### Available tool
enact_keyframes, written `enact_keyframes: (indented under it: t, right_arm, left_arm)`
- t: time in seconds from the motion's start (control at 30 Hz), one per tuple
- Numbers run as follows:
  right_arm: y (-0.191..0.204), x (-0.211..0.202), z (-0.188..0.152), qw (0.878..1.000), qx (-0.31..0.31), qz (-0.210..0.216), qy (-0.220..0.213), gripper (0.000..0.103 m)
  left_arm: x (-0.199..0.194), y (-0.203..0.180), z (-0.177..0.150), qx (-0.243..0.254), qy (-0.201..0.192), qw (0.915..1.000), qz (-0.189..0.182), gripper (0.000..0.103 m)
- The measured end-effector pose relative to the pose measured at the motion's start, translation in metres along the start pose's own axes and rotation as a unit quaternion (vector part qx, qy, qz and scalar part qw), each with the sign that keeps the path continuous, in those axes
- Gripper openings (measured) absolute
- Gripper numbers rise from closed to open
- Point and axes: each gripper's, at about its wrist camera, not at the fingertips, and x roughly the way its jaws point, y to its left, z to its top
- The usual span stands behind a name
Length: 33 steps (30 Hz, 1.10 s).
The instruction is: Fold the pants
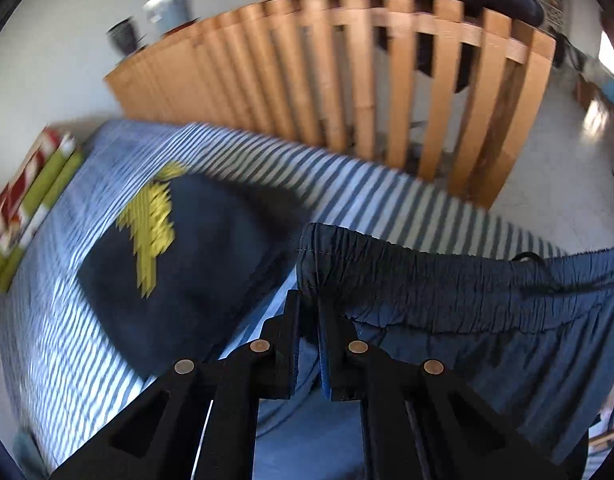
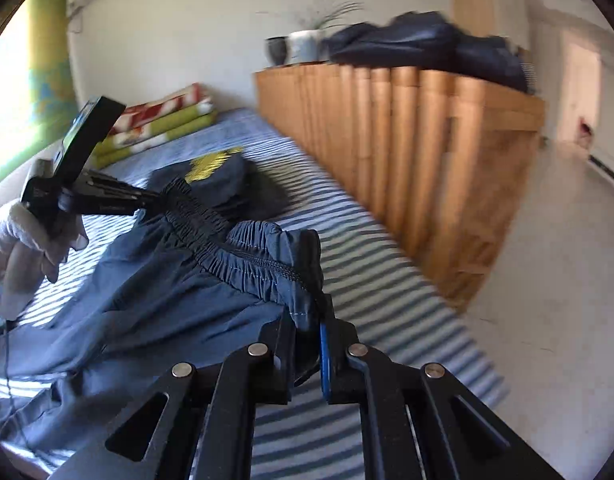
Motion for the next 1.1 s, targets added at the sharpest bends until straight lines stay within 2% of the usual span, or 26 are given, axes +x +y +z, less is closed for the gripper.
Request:
enact_keyframes:
  t: [0.07,0.13,0.17,0.23,0.3,0.43,0.5,0.53,0.6,0.63,0.7,0.8,0.87,0.97,1.07,1.1]
  right_arm:
    - [-0.025,0.006,-0.004,1.0,0.018,-0.008,0.018,0.008]
    - [-0.039,0.023,-0.012,0.998,0.031,0.015,0.058,0.012]
    - [-0.042,0.036,-0.017,0.995,0.037,0.028,0.087,0.017]
    - [-0.046,0.057,-0.028,0.988,0.05,0.061,0.13,0.024]
    - [-0.053,0.064,-0.033,0.988,0.068,0.061,0.128,0.025]
    - [-0.078,0.072,-0.038,0.983,0.11,0.066,0.129,0.025]
    - [-0.083,0.077,-0.04,0.982,0.117,0.056,0.137,0.026]
    - [-0.088,0.083,-0.041,0.981,0.125,0.05,0.141,0.026]
    - [-0.098,0.091,-0.049,0.977,0.146,0.048,0.151,0.027]
    - [-0.101,0.097,-0.052,0.974,0.157,0.051,0.157,0.027]
    - [-0.104,0.104,-0.059,0.972,0.158,0.041,0.168,0.027]
    - [-0.091,0.114,-0.061,0.974,0.135,0.041,0.175,0.027]
    - [-0.078,0.122,-0.06,0.978,0.097,0.013,0.186,0.027]
    - [-0.068,0.112,-0.056,0.983,0.065,-0.01,0.169,0.027]
    - [-0.062,0.084,-0.048,0.989,0.068,0.014,0.129,0.027]
    - [-0.057,0.075,-0.045,0.991,0.066,0.029,0.116,0.027]
  left_arm:
    - [0.024,-0.028,0.025,0.025,-0.002,0.9997,0.002,0.008]
    - [0.059,-0.043,0.036,0.029,0.035,0.9989,-0.012,0.014]
    - [0.074,-0.045,0.036,0.028,0.054,0.9982,-0.004,0.015]
    - [0.091,-0.043,0.028,0.035,0.067,0.9969,0.023,0.017]
    - [0.094,-0.027,0.014,0.017,0.072,0.9964,0.041,0.017]
    - [0.078,0.016,-0.029,-0.029,0.063,0.9973,0.025,0.019]
    - [0.068,0.026,-0.048,-0.054,0.06,0.9966,-0.015,0.022]
    - [0.069,0.025,-0.054,-0.061,0.066,0.9953,-0.038,0.027]
    - [0.082,0.019,-0.065,-0.053,0.082,0.9939,-0.052,0.037]
    - [0.091,0.014,-0.07,-0.035,0.092,0.9942,-0.044,0.04]
    - [0.11,0.004,-0.077,-0.014,0.105,0.9943,-0.008,0.04]
    - [0.137,0.014,-0.077,-0.022,0.115,0.9883,0.098,0.04]
    - [0.127,0.026,-0.072,-0.065,0.107,0.9894,0.073,0.039]
    - [0.073,0.045,-0.073,-0.092,0.067,0.993,0.033,0.04]
    - [-0.01,0.074,-0.097,-0.11,0.017,0.9937,0.013,0.04]
    - [-0.036,0.087,-0.11,-0.125,0.006,0.992,0.018,0.04]
